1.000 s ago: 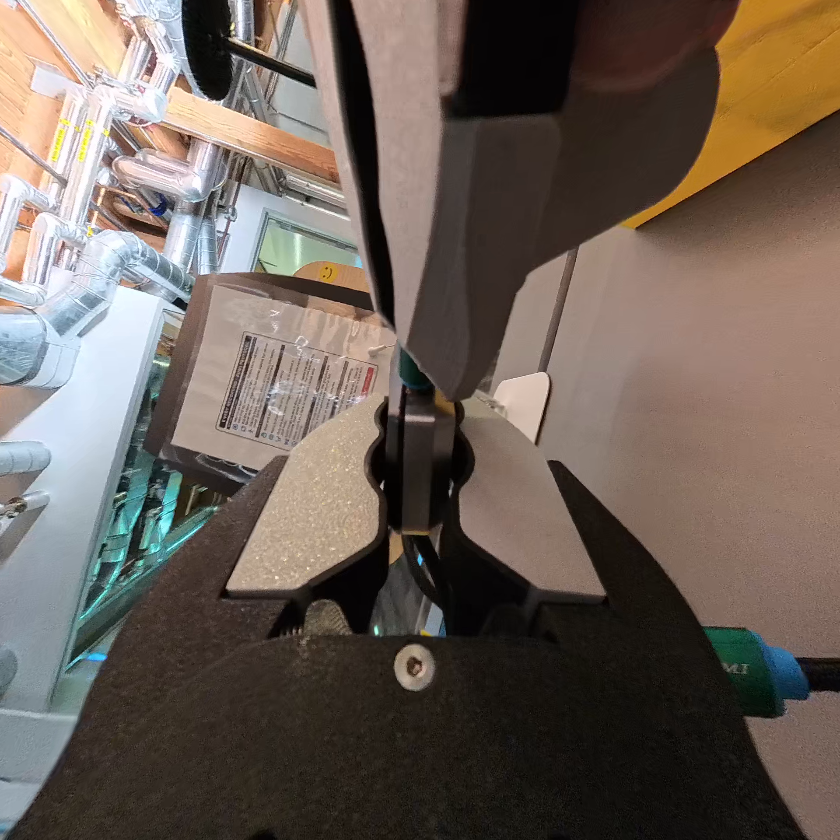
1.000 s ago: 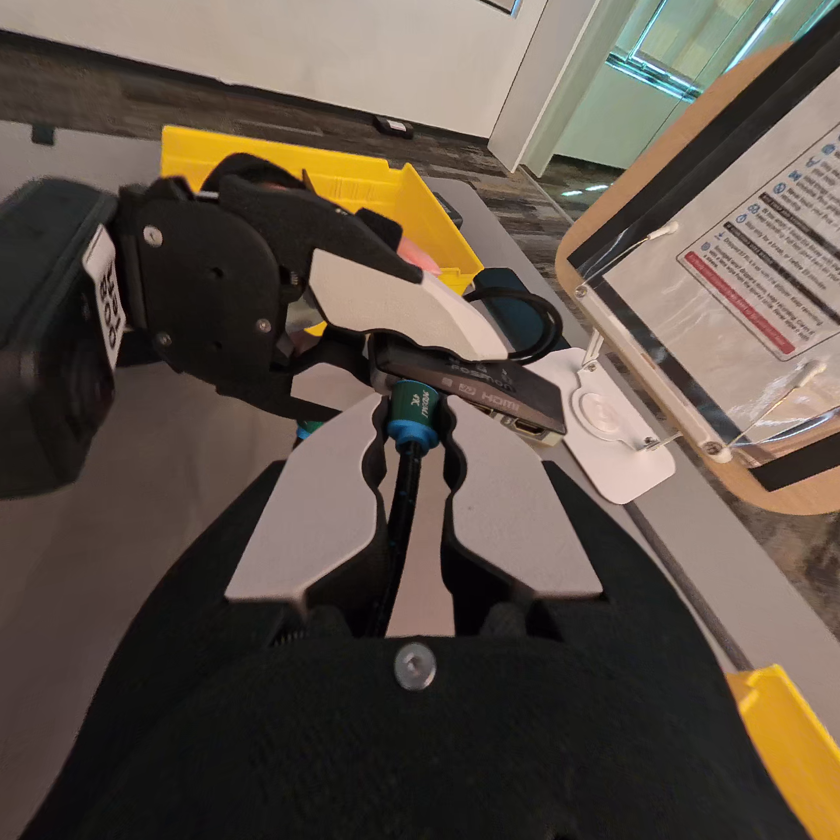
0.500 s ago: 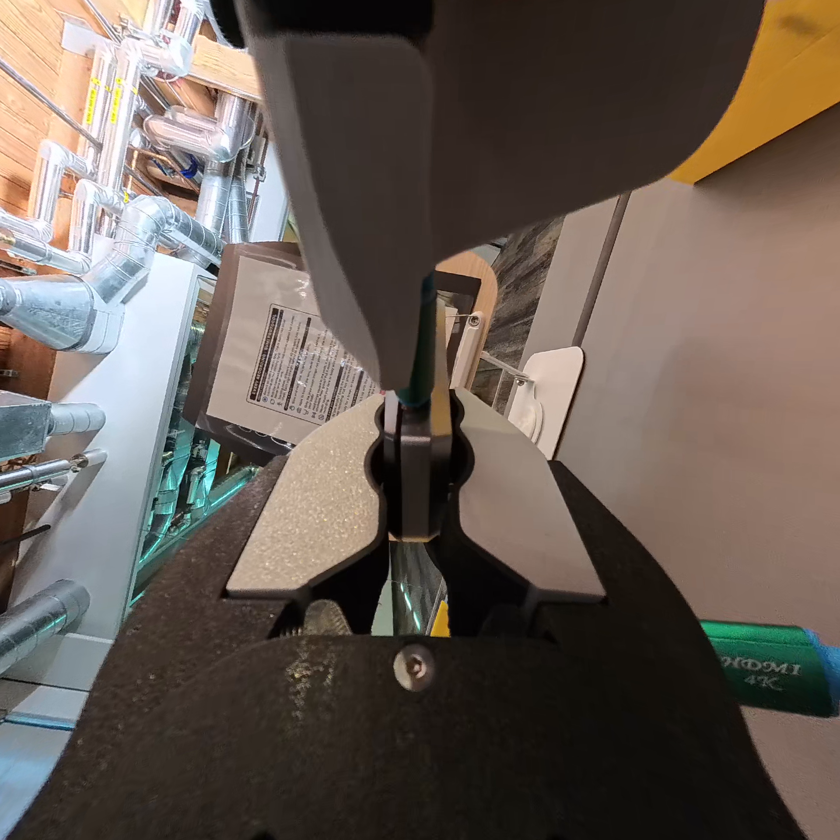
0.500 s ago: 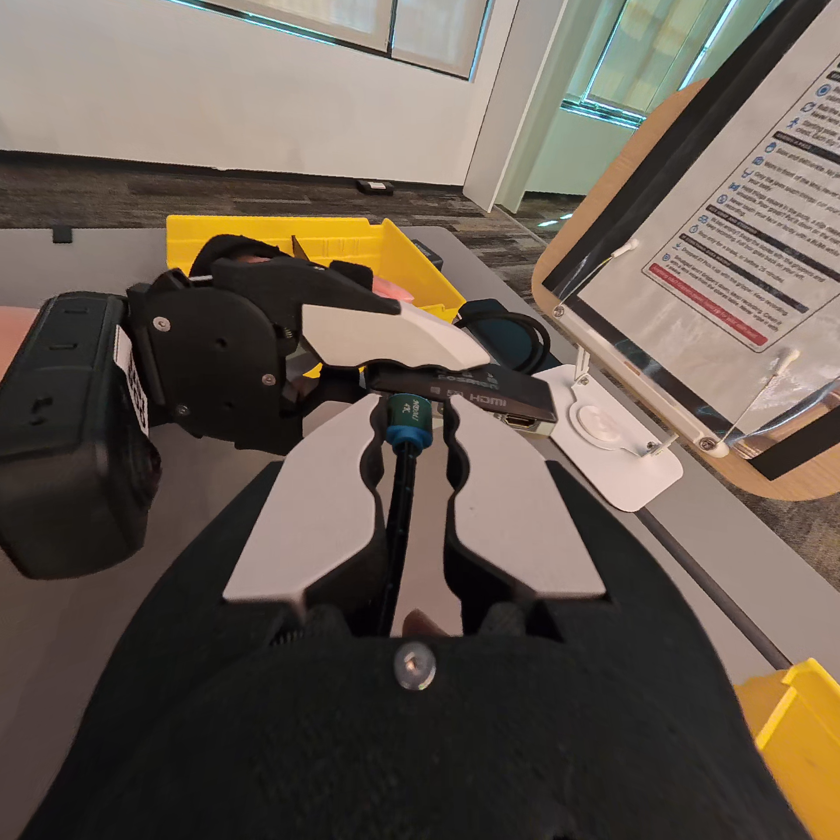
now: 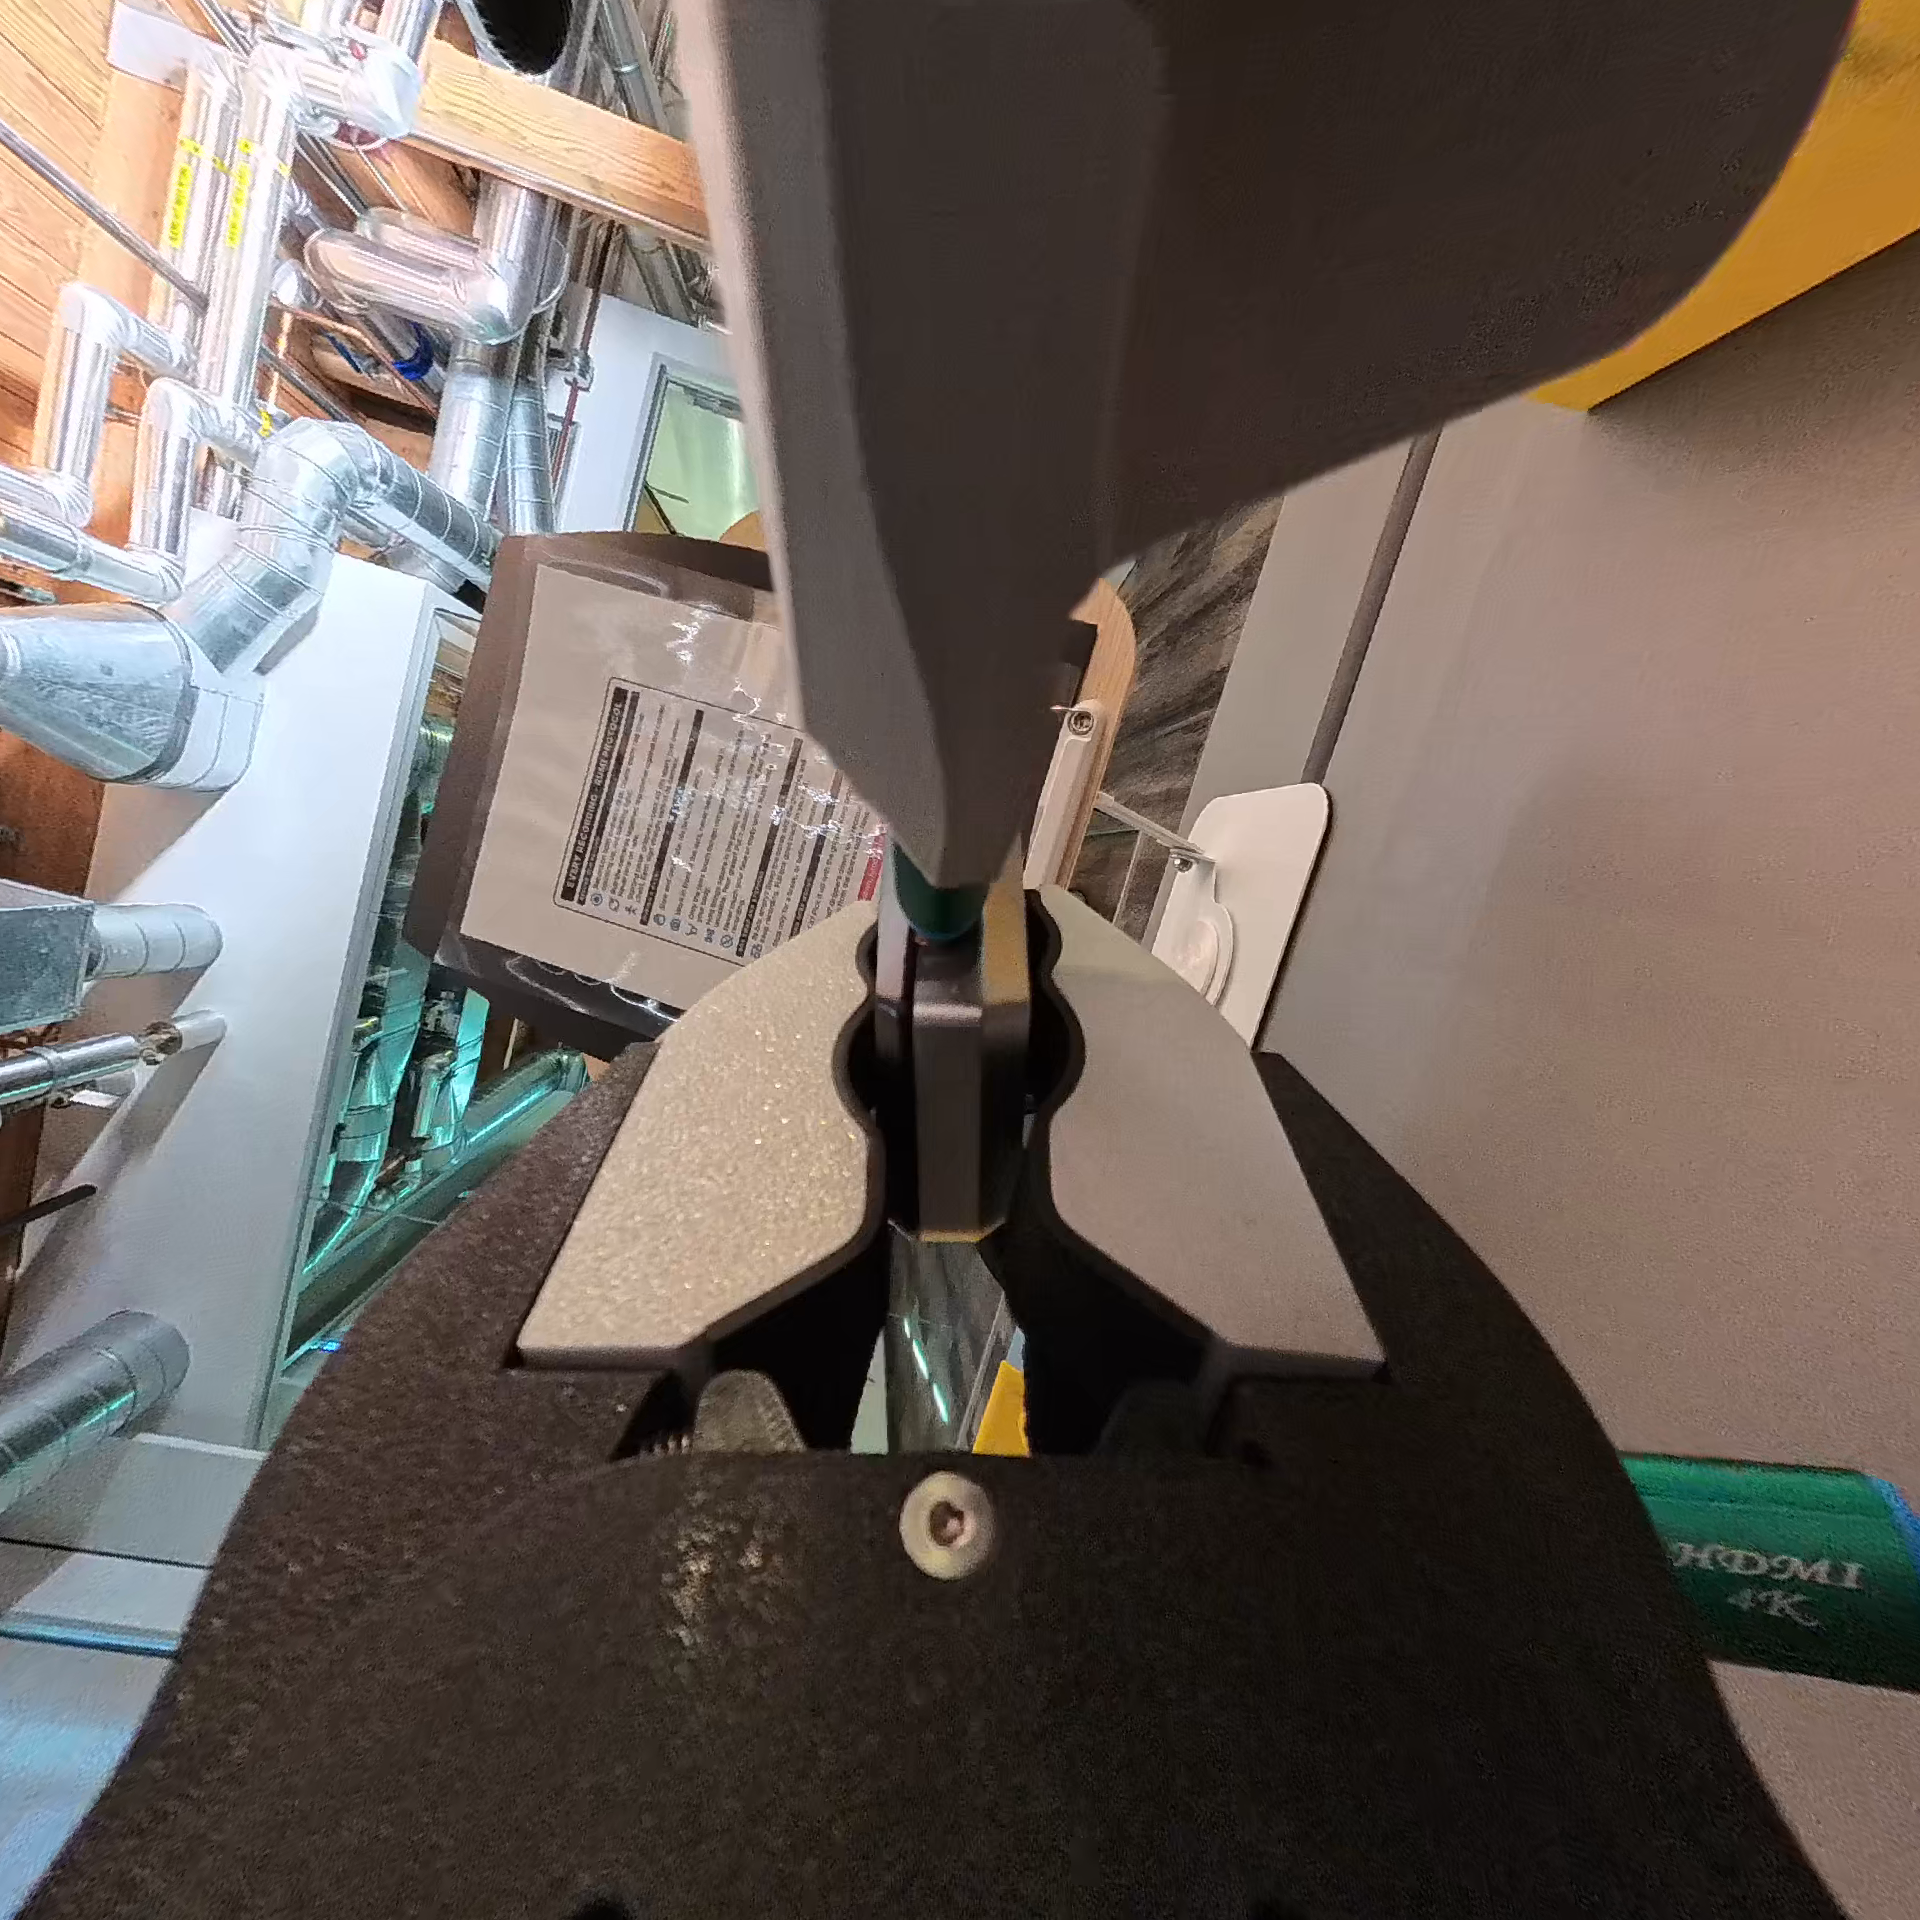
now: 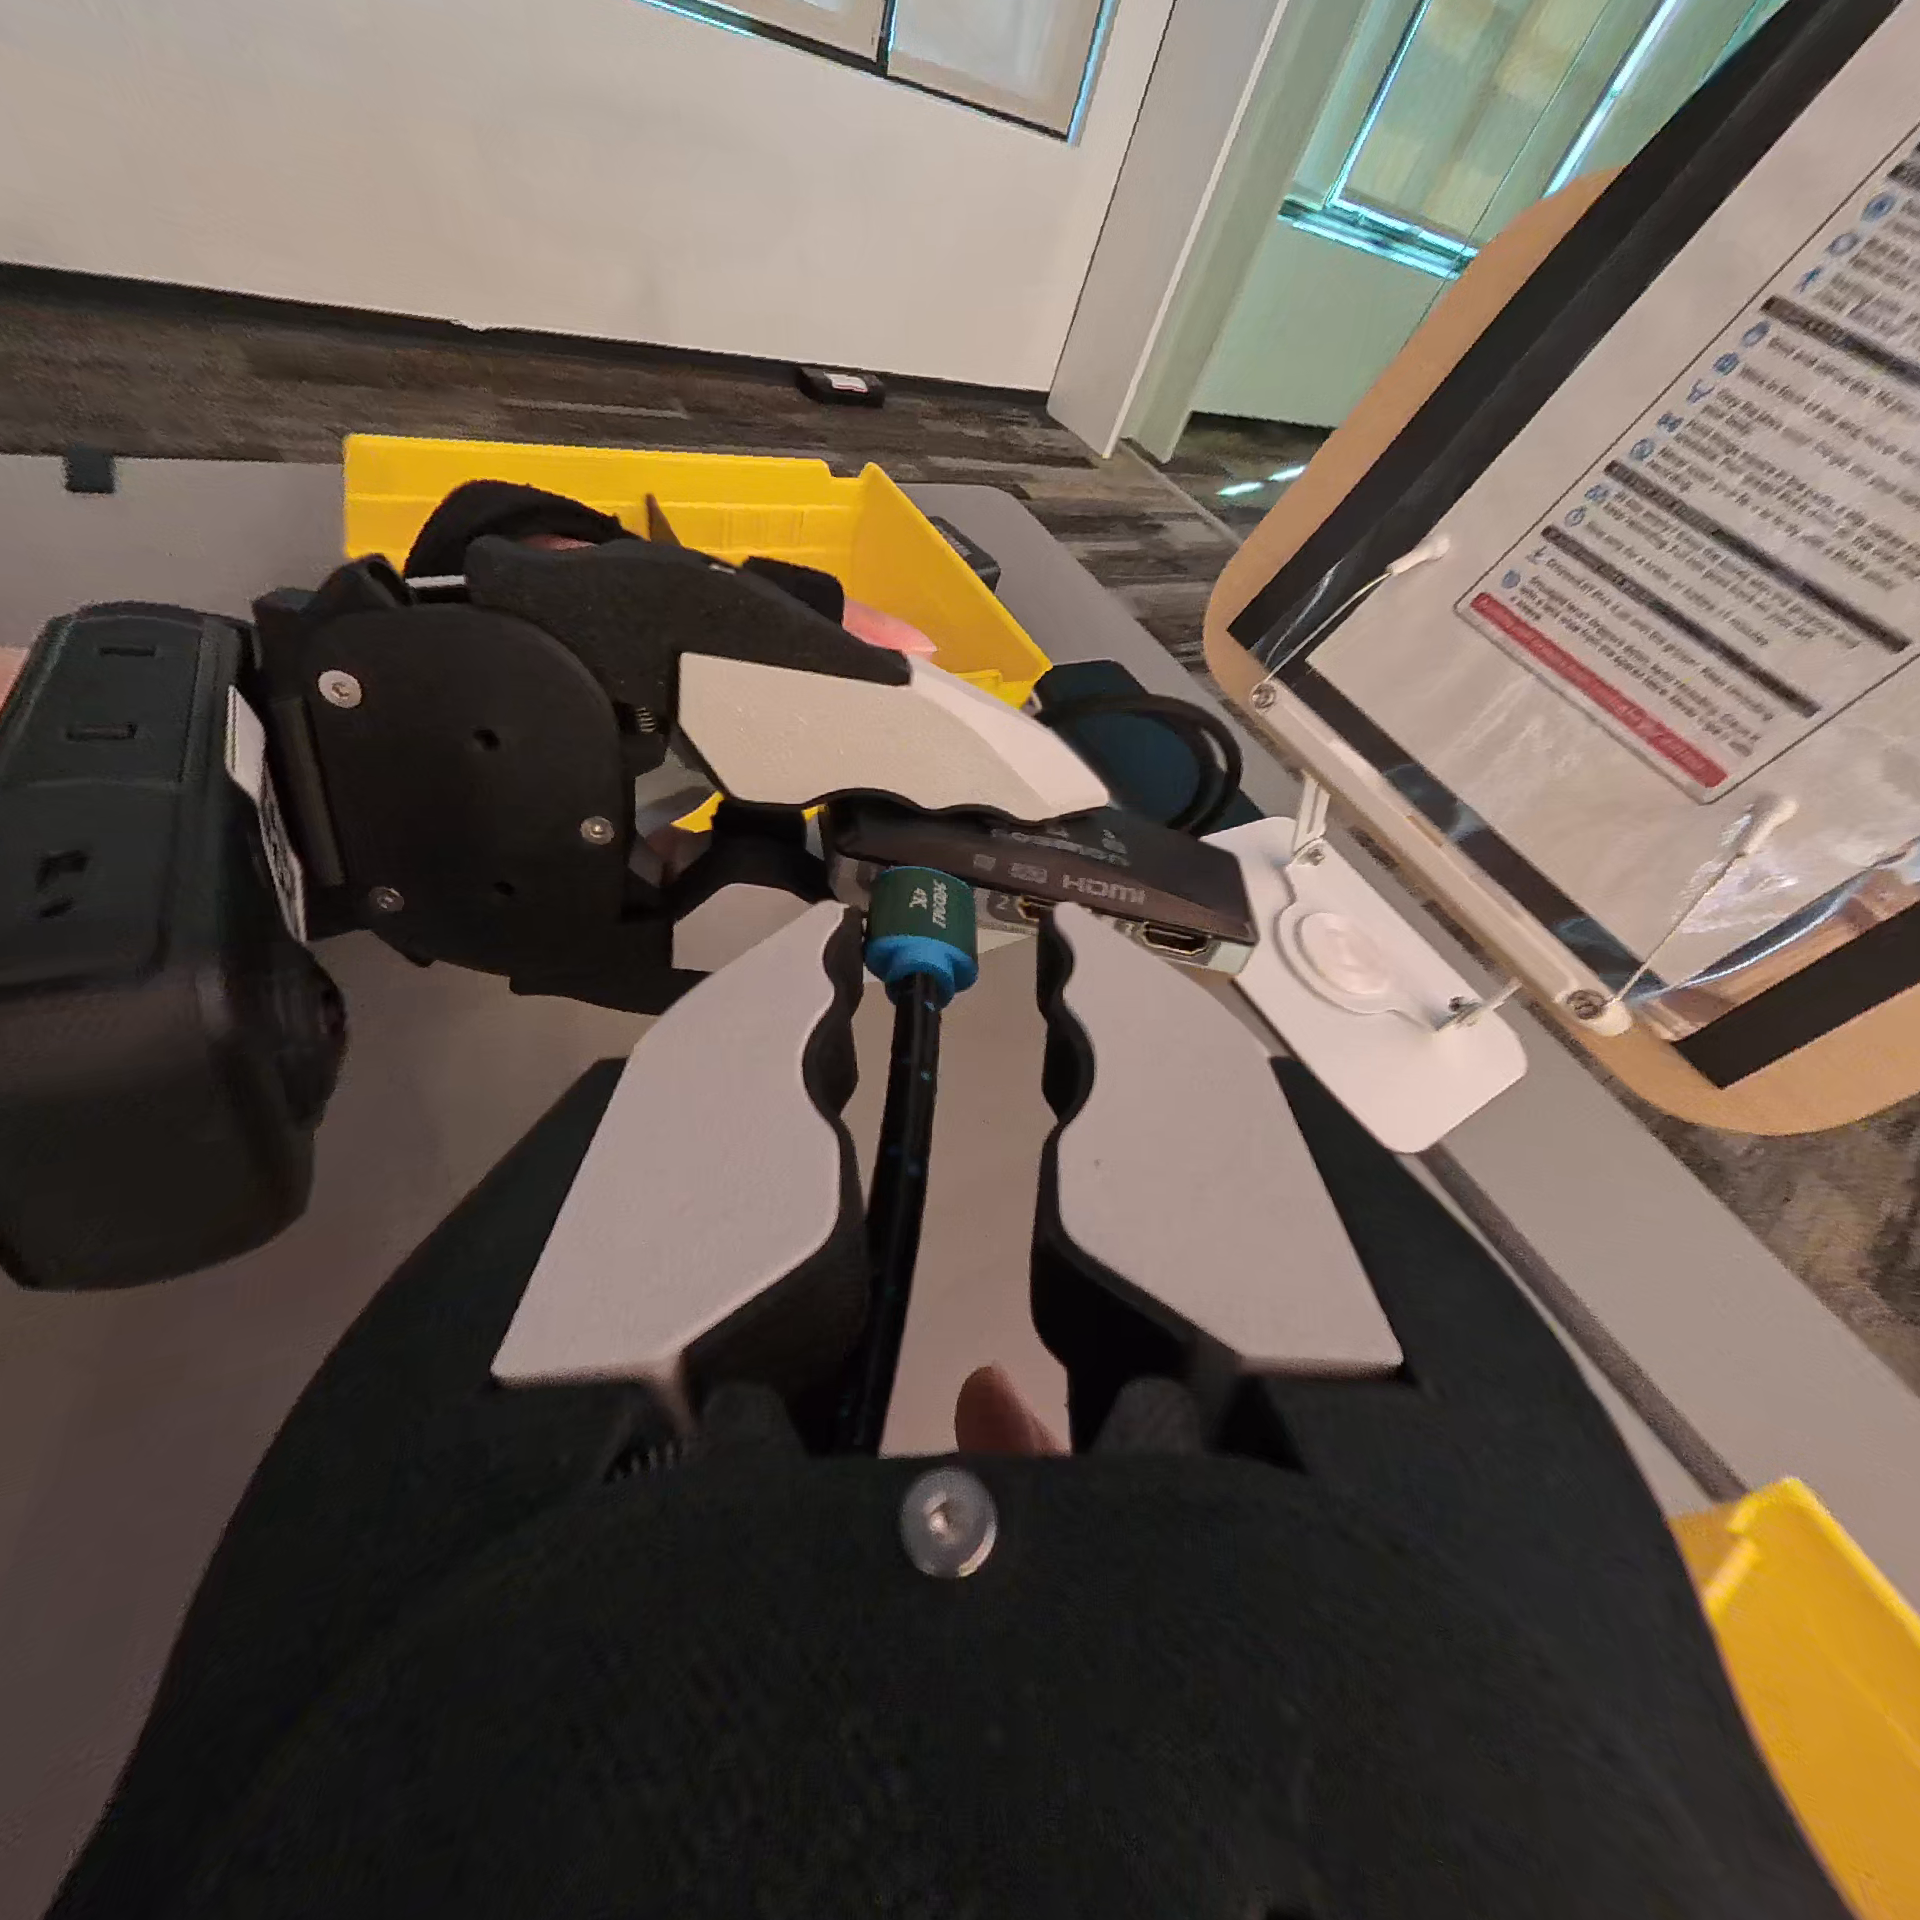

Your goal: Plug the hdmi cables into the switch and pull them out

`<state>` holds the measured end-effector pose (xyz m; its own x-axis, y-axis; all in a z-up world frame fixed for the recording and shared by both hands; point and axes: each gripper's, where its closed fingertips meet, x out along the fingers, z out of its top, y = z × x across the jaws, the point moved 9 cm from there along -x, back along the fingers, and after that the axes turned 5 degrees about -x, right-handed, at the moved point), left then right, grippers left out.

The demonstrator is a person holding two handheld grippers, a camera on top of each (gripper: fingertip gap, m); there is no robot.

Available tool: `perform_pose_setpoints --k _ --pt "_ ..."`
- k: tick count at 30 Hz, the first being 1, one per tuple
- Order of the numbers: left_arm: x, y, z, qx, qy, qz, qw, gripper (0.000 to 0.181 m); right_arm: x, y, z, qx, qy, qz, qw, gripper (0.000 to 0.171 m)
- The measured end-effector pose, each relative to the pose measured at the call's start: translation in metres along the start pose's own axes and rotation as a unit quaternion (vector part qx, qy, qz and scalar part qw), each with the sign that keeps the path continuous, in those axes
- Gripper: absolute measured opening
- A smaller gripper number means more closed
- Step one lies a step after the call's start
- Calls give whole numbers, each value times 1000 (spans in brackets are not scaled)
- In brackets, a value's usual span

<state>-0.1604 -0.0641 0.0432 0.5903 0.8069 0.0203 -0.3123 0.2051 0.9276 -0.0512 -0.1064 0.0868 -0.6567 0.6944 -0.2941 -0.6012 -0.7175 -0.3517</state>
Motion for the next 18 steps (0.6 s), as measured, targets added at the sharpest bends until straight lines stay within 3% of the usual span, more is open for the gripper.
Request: perform_pose_setpoints --k 1,18 --pt "0 0 0 1 2 -1 1000 21 1 -1 -1 10 -2 6 1000 32" --pt "3 3 -2 -1 12 -2 1000 22 7 4 -2 -8 -23 3 1000 22"
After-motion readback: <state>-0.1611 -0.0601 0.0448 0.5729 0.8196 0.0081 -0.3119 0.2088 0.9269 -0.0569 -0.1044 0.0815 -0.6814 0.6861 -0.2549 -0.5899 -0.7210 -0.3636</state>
